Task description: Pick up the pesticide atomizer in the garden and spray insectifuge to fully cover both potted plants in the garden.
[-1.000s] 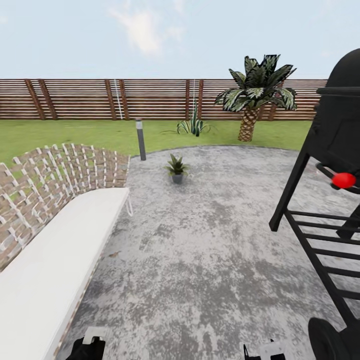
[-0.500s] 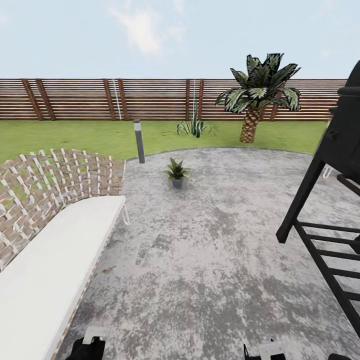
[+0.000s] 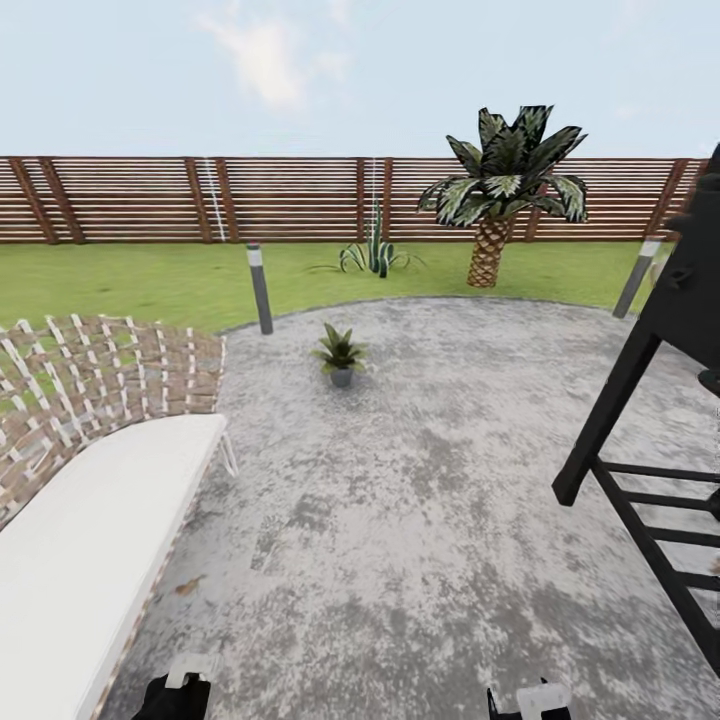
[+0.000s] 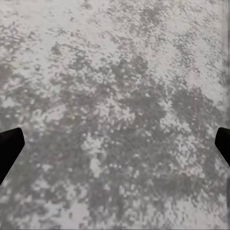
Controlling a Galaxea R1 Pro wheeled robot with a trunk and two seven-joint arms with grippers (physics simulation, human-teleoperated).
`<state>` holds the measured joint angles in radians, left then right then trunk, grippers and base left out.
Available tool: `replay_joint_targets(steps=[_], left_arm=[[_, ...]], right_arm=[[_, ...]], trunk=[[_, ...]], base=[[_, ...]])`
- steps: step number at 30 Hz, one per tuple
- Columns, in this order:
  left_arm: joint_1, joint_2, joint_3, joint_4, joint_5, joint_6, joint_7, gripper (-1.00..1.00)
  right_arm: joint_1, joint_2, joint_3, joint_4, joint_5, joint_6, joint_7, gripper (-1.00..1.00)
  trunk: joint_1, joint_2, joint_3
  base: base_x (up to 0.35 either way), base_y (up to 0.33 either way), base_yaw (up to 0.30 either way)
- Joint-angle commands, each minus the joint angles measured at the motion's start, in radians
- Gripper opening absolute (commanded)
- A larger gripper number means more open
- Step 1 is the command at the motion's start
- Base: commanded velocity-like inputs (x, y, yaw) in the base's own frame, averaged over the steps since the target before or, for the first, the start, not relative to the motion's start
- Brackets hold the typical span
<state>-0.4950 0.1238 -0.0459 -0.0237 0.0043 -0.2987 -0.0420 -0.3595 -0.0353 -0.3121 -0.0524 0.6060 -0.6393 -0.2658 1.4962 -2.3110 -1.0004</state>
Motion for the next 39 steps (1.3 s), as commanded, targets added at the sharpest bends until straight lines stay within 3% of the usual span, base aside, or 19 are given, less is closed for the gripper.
replay_joint_targets(steps=[1, 39], left_arm=[[0.000, 0.000, -0.004, 0.001, 0.000, -0.003, -0.001, -1.00], [0.000, 0.000, -0.005, 0.002, 0.000, -0.003, -0.001, -1.00]], right_arm=[[-0.001, 0.000, -0.004, 0.002, 0.011, -0.002, -0.007, 1.00], [-0.001, 0.002, -0.004, 0.002, 0.011, -0.002, -0.007, 1.00]], trunk=[[0.000, 0.000, -0.001], [0.000, 0.000, -0.001]], base=[[0.339, 0.000, -0.128], [0.339, 0.000, -0.004]])
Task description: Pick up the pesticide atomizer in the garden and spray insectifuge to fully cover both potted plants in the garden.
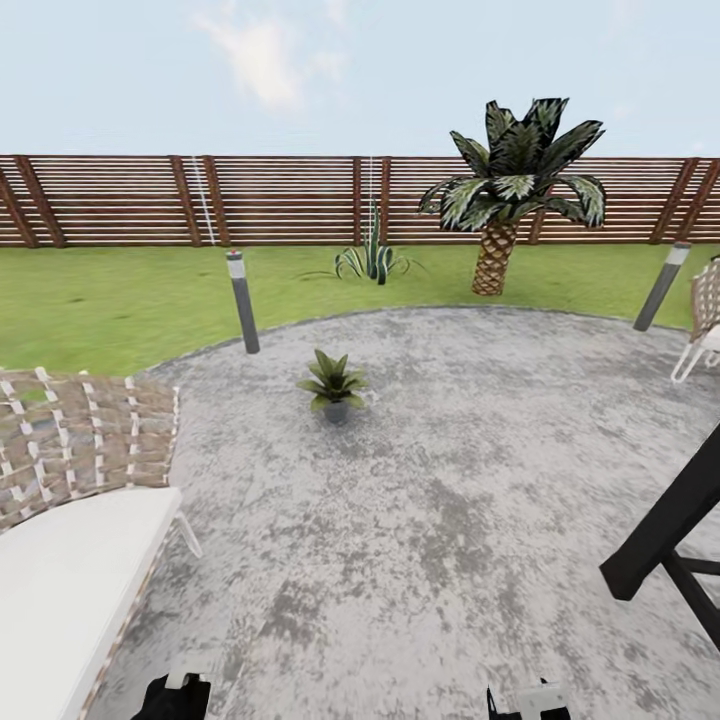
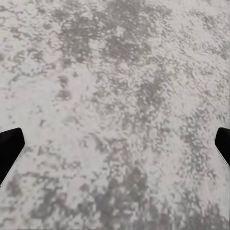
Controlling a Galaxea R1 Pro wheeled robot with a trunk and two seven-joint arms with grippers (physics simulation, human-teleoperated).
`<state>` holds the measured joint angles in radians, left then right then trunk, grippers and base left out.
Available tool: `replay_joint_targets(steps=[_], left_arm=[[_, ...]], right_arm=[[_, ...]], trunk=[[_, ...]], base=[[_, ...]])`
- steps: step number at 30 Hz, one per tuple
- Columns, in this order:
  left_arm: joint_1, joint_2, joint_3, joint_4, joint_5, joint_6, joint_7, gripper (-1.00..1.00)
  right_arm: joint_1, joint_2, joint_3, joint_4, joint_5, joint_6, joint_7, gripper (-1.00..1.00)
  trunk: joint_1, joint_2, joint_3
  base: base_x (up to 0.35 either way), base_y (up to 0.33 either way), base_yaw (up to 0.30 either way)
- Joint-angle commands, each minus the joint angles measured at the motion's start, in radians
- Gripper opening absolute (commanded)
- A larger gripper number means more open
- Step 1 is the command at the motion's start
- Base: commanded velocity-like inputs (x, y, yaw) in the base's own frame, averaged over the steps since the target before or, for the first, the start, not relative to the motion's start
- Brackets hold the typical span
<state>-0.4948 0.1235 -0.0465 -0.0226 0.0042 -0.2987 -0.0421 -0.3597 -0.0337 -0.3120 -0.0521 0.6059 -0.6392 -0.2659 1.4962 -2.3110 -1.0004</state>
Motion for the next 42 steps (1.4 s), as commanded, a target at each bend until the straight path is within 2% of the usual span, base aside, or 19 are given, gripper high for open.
replay_joint_targets(steps=[1, 32, 36, 37, 39, 42], left_arm=[[-0.001, 0.000, -0.004, 0.001, 0.000, -0.003, -0.001, -1.00], [-0.001, -0.001, -0.004, 0.001, 0.000, -0.003, -0.001, -1.00], [-0.007, -0.005, 0.000, -0.022, -0.022, 0.007, -0.027, -1.00], [-0.004, -0.004, 0.003, -0.027, -0.027, 0.001, -0.033, -1.00], [0.004, -0.004, 0.014, -0.038, -0.015, -0.010, -0.023, -1.00], [0.007, -0.004, 0.021, -0.055, 0.003, -0.027, -0.008, -1.00]], right_arm=[[-0.001, 0.000, -0.004, 0.002, 0.011, -0.002, -0.007, 1.00], [-0.001, -0.002, -0.004, 0.002, 0.011, -0.002, -0.007, 1.00], [-0.001, 0.021, 0.022, -0.021, 0.035, 0.021, 0.016, 1.00], [-0.001, 0.027, 0.018, -0.027, 0.029, 0.027, 0.021, 1.00], [-0.001, 0.036, 0.008, -0.015, 0.019, 0.015, 0.017, 1.00], [-0.001, 0.032, -0.010, 0.002, 0.002, -0.002, 0.000, 1.00]], trunk=[[0.000, 0.000, -0.001], [0.000, 0.000, -0.001], [0.000, 0.000, -0.001], [0.000, 0.000, -0.001], [0.000, 0.000, -0.001], [0.000, 0.000, -0.001]], base=[[0.339, 0.000, 0.000], [0.339, 0.000, 0.000], [0.000, 0.000, 0.000], [0.000, 0.000, 0.000], [0.000, 0.000, 0.000], [0.000, 0.000, 0.000]])
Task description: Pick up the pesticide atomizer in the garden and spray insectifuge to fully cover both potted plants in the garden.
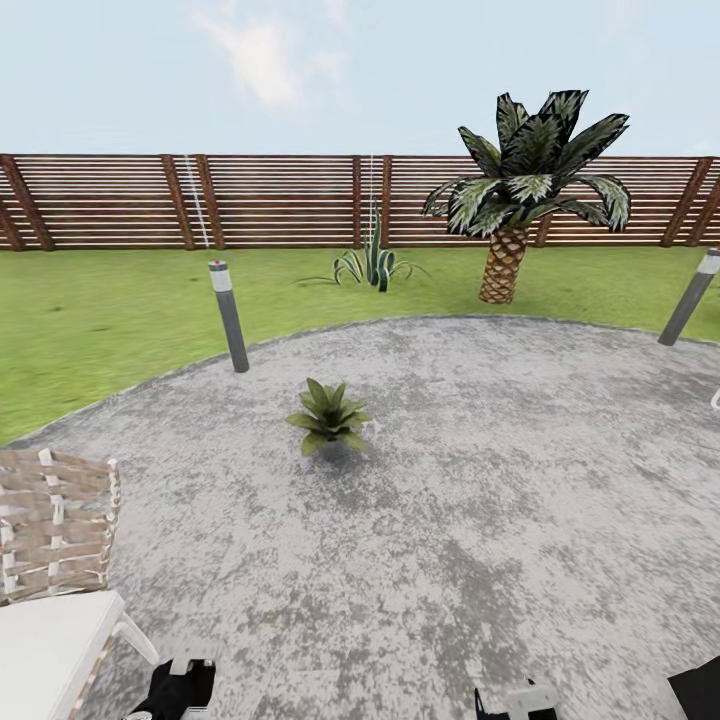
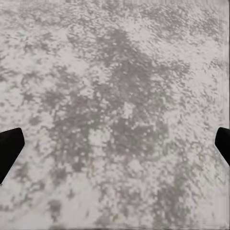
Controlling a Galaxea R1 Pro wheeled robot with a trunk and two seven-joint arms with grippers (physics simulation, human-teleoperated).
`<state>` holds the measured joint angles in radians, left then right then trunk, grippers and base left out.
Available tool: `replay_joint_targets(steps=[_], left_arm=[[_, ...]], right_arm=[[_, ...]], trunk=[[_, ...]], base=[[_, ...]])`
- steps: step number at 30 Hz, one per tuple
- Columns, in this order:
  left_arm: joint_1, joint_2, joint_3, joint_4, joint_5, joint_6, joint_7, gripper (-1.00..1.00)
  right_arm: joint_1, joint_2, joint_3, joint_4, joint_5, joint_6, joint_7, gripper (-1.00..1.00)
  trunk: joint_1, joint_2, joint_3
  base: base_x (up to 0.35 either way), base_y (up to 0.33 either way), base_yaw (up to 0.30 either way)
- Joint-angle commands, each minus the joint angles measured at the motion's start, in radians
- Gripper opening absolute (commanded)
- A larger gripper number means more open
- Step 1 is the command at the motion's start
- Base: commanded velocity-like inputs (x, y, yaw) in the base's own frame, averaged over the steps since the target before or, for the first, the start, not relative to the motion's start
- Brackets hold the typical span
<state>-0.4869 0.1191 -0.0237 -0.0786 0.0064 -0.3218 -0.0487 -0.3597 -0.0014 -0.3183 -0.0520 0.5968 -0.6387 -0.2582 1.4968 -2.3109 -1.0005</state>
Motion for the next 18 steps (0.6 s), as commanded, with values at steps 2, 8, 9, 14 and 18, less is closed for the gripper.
replay_joint_targets(steps=[2, 8, 9, 14, 18], left_arm=[[0.000, 0.000, -0.002, -0.010, 0.013, -0.015, 0.008, -1.00], [0.001, 0.001, -0.004, -0.019, 0.048, -0.048, 0.037, -1.00], [0.001, 0.001, -0.004, -0.019, 0.052, -0.054, 0.042, -1.00], [0.001, 0.002, -0.003, -0.020, 0.052, -0.056, 0.062, -1.00], [0.001, 0.002, -0.003, -0.020, 0.052, -0.055, 0.063, -1.00]], right_arm=[[-0.001, -0.002, -0.016, 0.013, -0.001, -0.006, -0.019, 1.00], [-0.001, -0.002, -0.042, 0.024, -0.009, -0.007, -0.052, 1.00], [-0.001, -0.002, -0.042, 0.024, -0.009, -0.006, -0.058, 1.00], [-0.001, 0.002, -0.040, 0.024, -0.008, -0.007, -0.061, 1.00], [-0.001, 0.004, -0.039, 0.025, -0.008, -0.007, -0.061, 1.00]], trunk=[[0.000, 0.000, -0.001], [0.000, 0.000, -0.001], [0.000, 0.000, -0.001], [0.000, 0.000, -0.001], [0.000, 0.000, -0.001]], base=[[0.000, 0.000, 0.000], [0.000, 0.000, 0.000], [0.000, 0.000, 0.000], [0.015, 0.000, 0.000], [0.265, 0.000, 0.000]])
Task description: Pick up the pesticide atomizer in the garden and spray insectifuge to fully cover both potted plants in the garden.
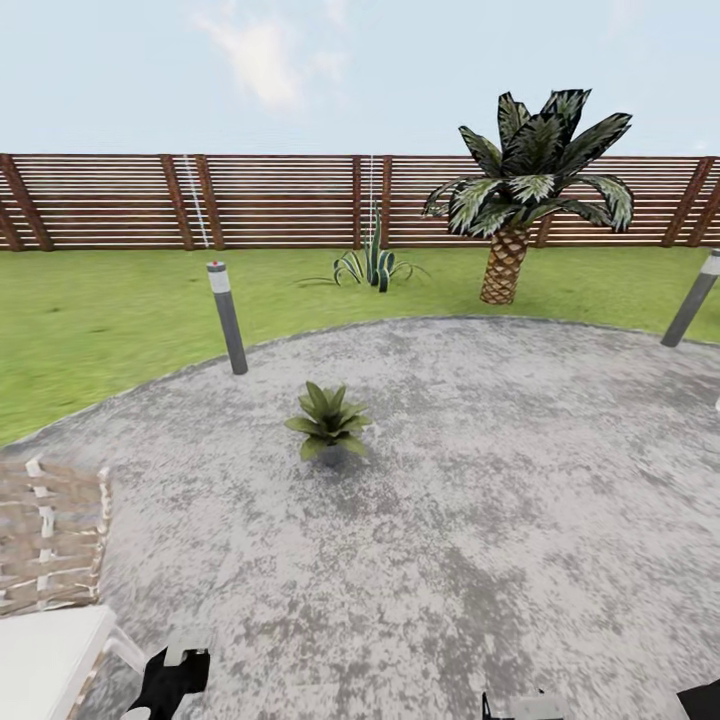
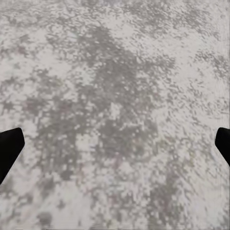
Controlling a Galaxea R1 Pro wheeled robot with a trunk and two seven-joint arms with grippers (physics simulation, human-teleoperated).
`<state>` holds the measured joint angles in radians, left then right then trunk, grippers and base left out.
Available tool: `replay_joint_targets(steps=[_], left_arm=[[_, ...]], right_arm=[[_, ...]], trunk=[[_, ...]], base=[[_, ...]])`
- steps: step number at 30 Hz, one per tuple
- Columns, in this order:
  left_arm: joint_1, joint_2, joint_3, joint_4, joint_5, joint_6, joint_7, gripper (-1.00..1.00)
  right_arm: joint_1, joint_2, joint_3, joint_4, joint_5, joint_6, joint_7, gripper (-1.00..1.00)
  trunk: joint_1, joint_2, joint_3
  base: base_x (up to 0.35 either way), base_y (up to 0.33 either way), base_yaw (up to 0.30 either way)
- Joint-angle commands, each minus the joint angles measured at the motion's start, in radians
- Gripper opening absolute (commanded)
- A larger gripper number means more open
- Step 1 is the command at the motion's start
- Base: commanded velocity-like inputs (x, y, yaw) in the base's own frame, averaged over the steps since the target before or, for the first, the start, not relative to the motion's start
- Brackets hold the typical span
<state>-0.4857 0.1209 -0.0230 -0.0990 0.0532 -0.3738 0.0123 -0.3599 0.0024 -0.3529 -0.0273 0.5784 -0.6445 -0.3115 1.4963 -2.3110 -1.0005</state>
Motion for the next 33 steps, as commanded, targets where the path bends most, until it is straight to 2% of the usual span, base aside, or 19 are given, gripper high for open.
replay_joint_targets(steps=[1, 17, 33], left_arm=[[-0.001, 0.000, -0.004, 0.001, 0.005, -0.003, 0.002, -1.00], [-0.001, -0.001, -0.005, 0.001, 0.007, -0.004, 0.002, -1.00], [-0.001, -0.001, -0.008, 0.001, 0.000, -0.003, -0.006, -1.00]], right_arm=[[-0.001, 0.001, -0.005, 0.001, 0.011, -0.001, -0.008, 1.00], [-0.001, 0.002, -0.004, 0.001, 0.014, -0.001, -0.008, 1.00], [-0.001, 0.002, -0.002, 0.001, 0.017, -0.001, -0.002, 1.00]], trunk=[[0.000, 0.000, -0.001], [0.000, 0.000, -0.001], [0.000, 0.000, -0.001]], base=[[0.323, 0.000, 0.000], [0.337, -0.002, 0.000], [0.327, -0.088, 0.000]])
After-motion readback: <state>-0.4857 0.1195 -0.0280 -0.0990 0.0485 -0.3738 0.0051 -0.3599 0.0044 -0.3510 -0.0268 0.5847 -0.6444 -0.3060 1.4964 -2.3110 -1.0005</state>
